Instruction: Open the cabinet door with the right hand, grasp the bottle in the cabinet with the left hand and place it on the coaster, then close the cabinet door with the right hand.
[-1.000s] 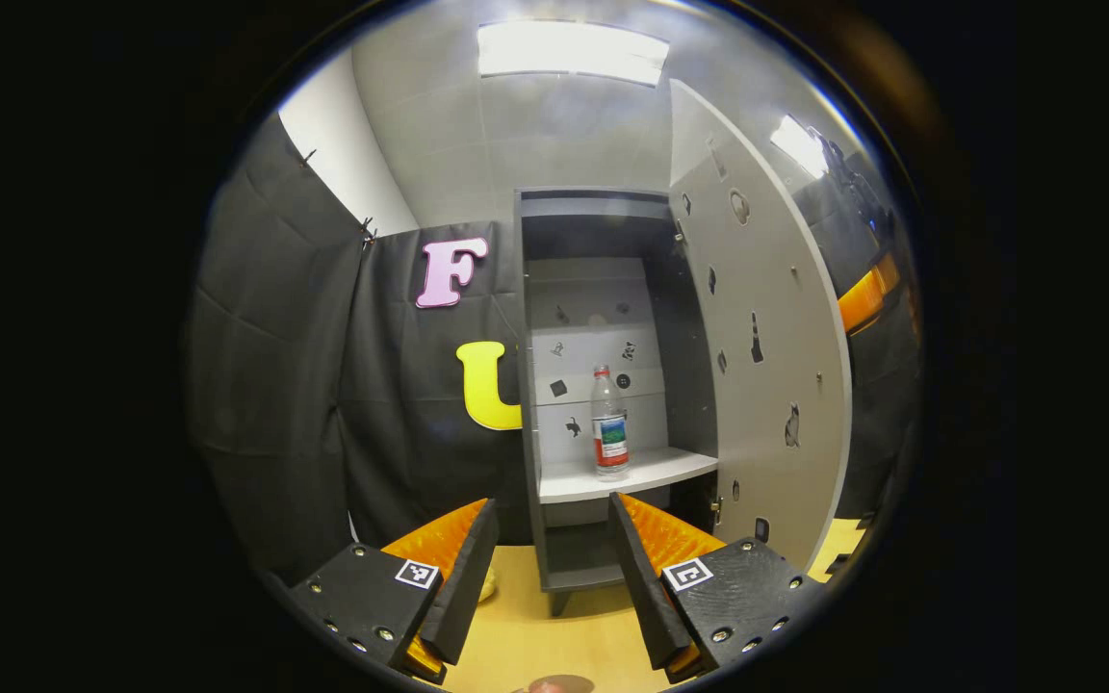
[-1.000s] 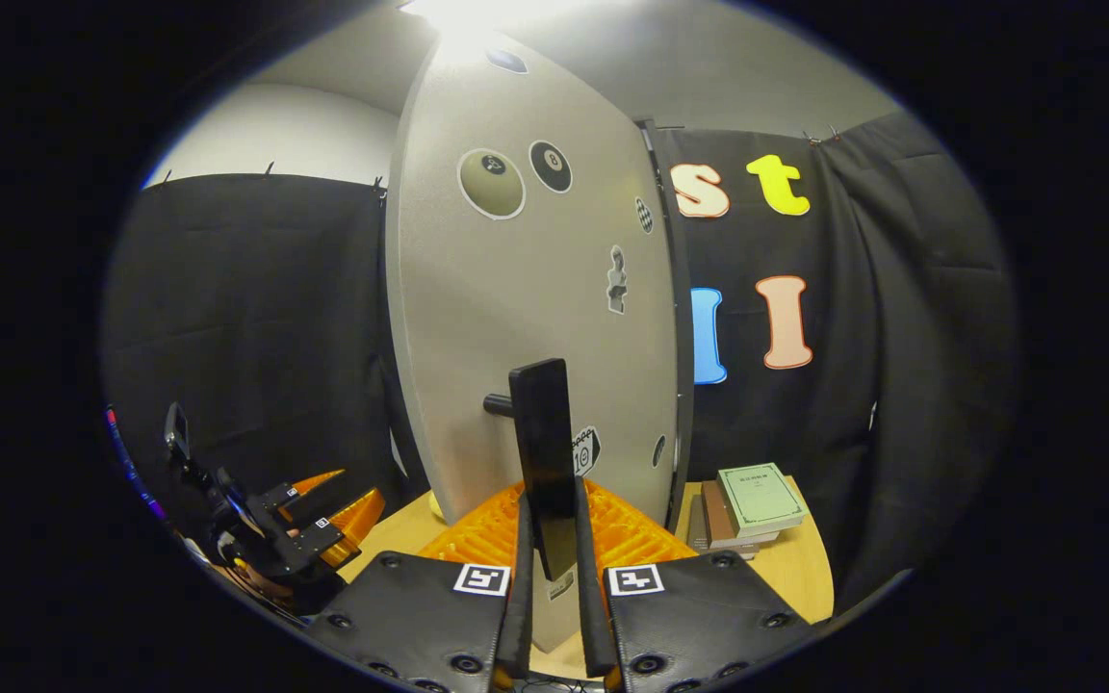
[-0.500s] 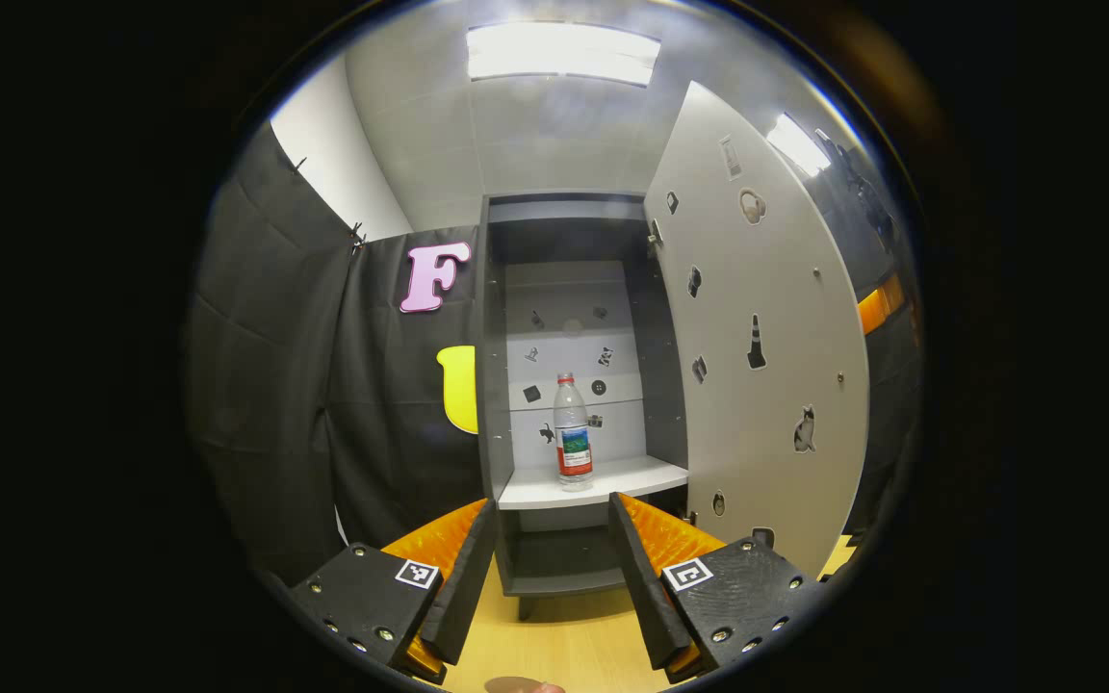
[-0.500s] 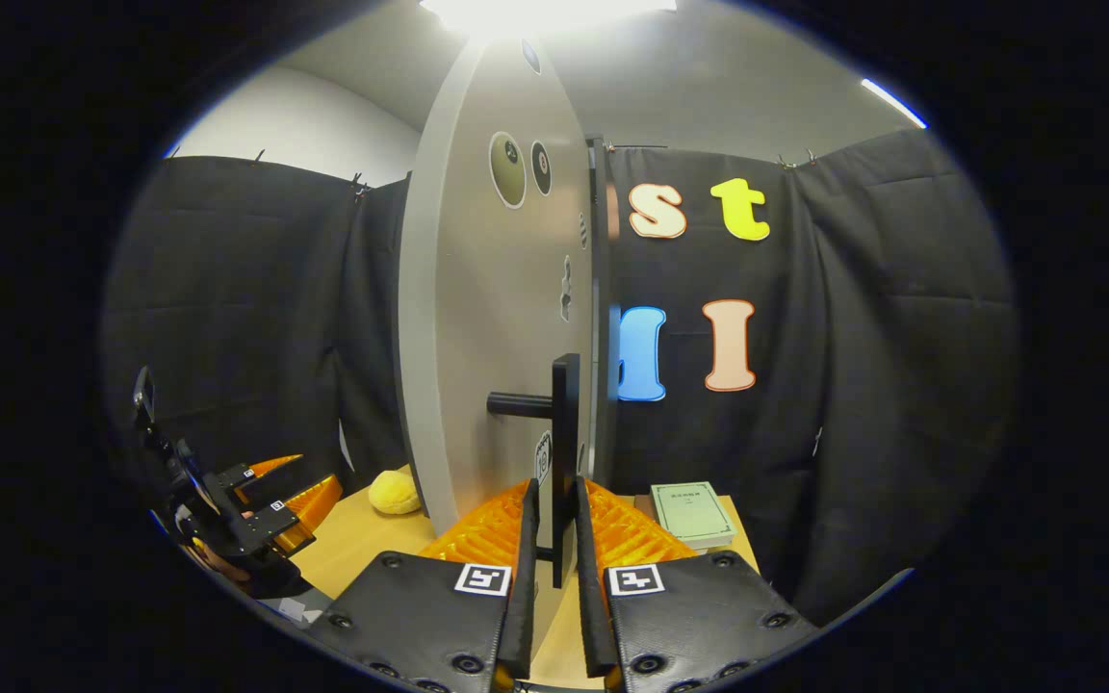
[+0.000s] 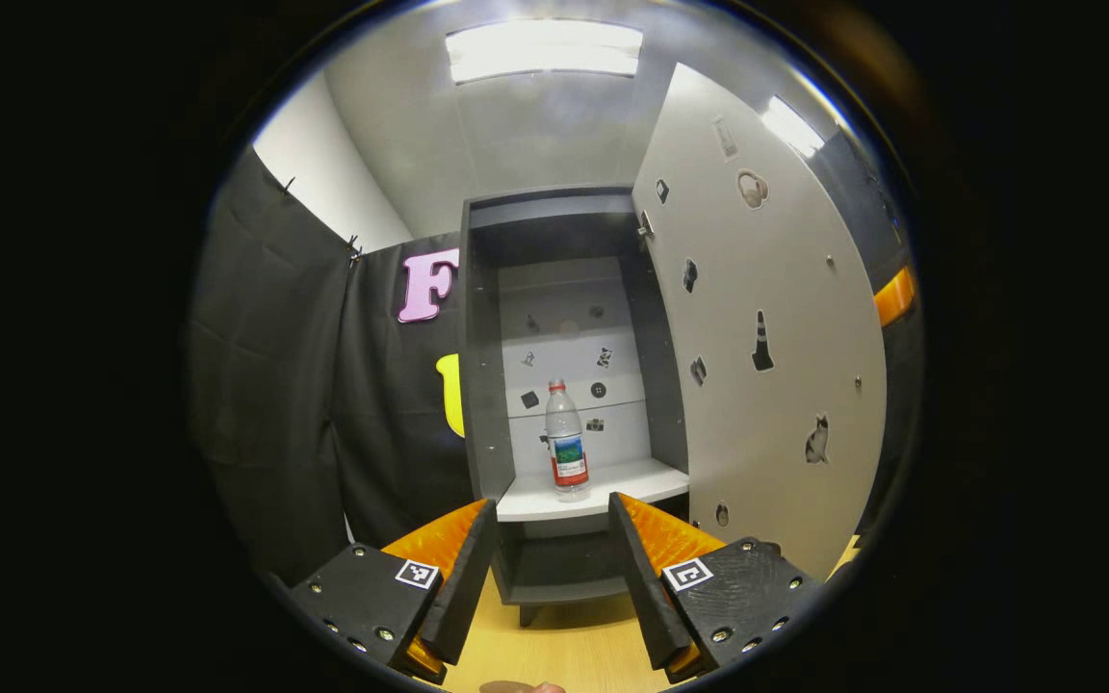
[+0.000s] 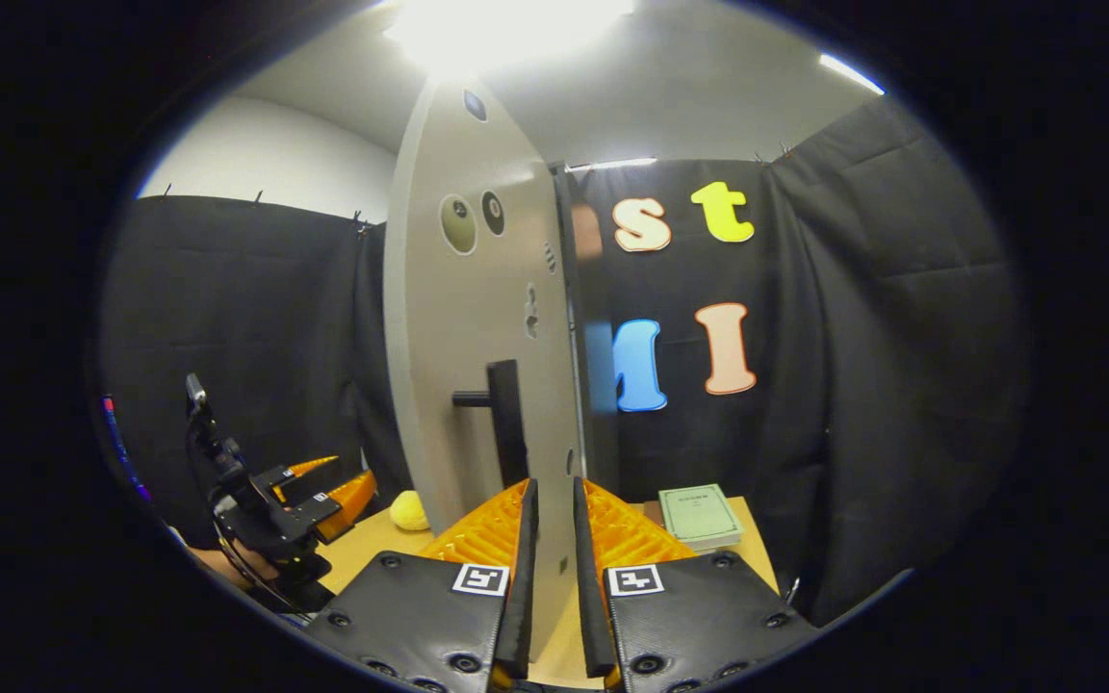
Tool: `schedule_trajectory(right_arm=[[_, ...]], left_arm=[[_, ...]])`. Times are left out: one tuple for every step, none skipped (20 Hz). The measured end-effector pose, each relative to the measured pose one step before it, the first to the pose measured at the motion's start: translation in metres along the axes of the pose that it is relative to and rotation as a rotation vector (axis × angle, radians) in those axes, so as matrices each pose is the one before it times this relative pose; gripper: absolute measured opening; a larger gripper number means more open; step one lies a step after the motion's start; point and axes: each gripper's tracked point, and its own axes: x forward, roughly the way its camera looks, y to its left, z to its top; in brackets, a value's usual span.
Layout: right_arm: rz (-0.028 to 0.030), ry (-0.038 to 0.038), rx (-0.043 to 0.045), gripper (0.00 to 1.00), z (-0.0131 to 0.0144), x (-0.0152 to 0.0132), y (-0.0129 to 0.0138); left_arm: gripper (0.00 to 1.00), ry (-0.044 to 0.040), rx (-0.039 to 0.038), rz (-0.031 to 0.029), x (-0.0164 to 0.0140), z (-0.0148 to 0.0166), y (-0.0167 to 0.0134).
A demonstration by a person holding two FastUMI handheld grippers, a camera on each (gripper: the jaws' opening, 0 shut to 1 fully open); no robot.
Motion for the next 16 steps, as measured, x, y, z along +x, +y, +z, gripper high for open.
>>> schedule_trajectory(right_arm=[[-0.02551, -0.00200, 0.00255, 0.24, -0.00121, 0.00052, -0.00537], [-0.01519, -0.00514, 0.00470, 0.24, -0.00046, 0.00030, -0.00302], [-0.01387, -0.00698, 0.00006, 0.37, 0.00093, -0.00012, -0.00269], [-0.01060, -0.00498, -0.00671, 0.55, 0.00055, 0.00127, -0.00190], [-0.02320, -0.00469, -0.01554, 0.73, -0.00064, 0.00112, -0.00770], [-0.02153, 0.00268, -0.02025, 0.92, -0.00019, -0.00082, -0.00617], [-0.02485, 0.00051, -0.02167, 0.94, -0.00343, 0.00110, -0.00727], [-0.02272, 0.00064, -0.01605, 0.94, -0.00203, 0.00087, -0.00605], [-0.01577, 0.00316, -0.00728, 0.94, -0.00222, 0.00254, -0.00337], [-0.00959, 0.00287, 0.00126, 0.94, -0.00134, 0.00218, -0.00241], [-0.01067, 0.00171, 0.00451, 0.94, -0.00061, 0.00241, -0.00214], [-0.01254, 0.00154, 0.00495, 0.94, -0.00064, 0.00209, -0.00289], [-0.01405, 0.00219, 0.00485, 0.94, -0.00069, 0.00282, -0.00324], [-0.01296, 0.00168, 0.00434, 0.94, 0.00011, 0.00257, -0.00295], [-0.01224, 0.00003, 0.00487, 0.98, -0.00040, 0.00200, -0.00285], [-0.01271, 0.00160, 0.00529, 0.99, -0.00013, 0.00234, -0.00221]], left_arm=[[0.66, -0.00163, -0.00156, -0.00171, 0.00696, 0.00154, -0.00092], [0.66, -0.00019, -0.00441, -0.00793, 0.00713, 0.00302, -0.00285], [0.66, 0.00053, -0.00766, -0.01014, 0.00892, 0.00046, -0.00213], [0.66, 0.00155, -0.01088, -0.00997, 0.00812, 0.00153, -0.00302], [0.66, 0.00245, -0.01059, -0.00771, 0.00749, -0.00005, -0.00282], [0.66, 0.00517, -0.00642, -0.00632, 0.00946, 0.00062, -0.00196], [0.66, 0.00549, -0.00309, -0.00467, 0.01001, 0.00045, 0.00116], [0.66, 0.00321, -0.00259, -0.00183, 0.01142, 0.00143, 0.00125], [0.66, 0.00022, -0.00524, 0.00030, 0.01271, 0.00072, 0.00336], [0.66, 0.00101, -0.00618, -0.00068, 0.01149, 0.00251, 0.00178], [0.66, 0.00010, -0.00628, -0.00272, 0.01177, 0.00126, 0.00137], [0.66, -0.00015, -0.00571, -0.00309, 0.01212, 0.00305, 0.00236], [0.66, -0.00007, -0.00180, -0.00849, 0.01227, 0.00260, 0.00224], [0.66, -0.00102, 0.00107, -0.00412, 0.01422, 0.00259, 0.00127], [0.66, 0.00125, 0.00116, -0.00862, 0.01416, 0.00058, 0.00083], [0.66, 0.00228, 0.00194, -0.00803, 0.01256, 0.00179, 0.00057]])
